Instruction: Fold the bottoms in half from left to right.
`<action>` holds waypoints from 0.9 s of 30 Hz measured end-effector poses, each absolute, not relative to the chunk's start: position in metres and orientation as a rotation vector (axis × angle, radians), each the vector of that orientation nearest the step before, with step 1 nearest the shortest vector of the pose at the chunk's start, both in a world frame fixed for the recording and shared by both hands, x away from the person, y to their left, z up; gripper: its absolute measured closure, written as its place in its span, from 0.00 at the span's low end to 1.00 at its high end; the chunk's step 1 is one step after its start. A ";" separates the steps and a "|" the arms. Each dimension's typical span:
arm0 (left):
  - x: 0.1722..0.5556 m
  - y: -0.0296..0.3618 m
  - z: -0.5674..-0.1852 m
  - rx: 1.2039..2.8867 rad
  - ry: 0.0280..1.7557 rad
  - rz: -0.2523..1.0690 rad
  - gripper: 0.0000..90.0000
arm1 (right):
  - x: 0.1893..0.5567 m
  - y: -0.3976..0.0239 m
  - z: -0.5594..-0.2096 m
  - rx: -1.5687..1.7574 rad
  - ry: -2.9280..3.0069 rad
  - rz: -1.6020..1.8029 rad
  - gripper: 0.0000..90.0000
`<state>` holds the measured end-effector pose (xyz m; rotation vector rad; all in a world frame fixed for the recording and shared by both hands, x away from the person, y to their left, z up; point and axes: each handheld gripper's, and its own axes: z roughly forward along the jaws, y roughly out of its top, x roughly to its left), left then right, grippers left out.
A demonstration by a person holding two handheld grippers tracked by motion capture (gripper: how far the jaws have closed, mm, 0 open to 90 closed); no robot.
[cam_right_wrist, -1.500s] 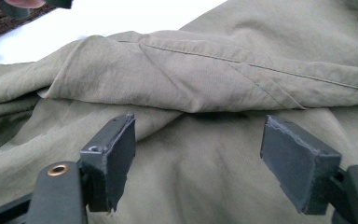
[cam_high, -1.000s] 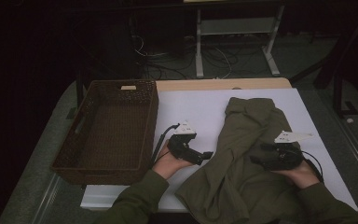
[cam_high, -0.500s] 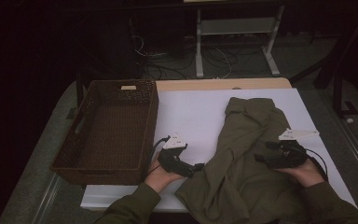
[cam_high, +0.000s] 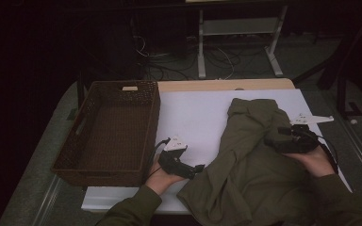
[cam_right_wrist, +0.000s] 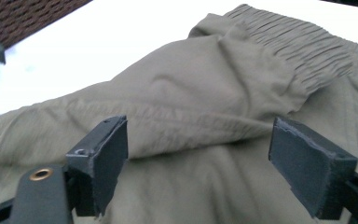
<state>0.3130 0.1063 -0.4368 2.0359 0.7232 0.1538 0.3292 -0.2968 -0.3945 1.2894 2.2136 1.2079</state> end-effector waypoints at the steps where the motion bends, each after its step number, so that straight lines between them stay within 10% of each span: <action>1: 0.313 0.106 -0.437 2.036 0.723 0.154 0.00 | 0.329 -0.297 -0.395 1.289 2.214 1.208 0.21; 27: 0.316 0.108 -0.438 2.047 0.727 0.158 0.00 | 0.406 -0.306 -0.424 1.535 2.168 1.078 0.32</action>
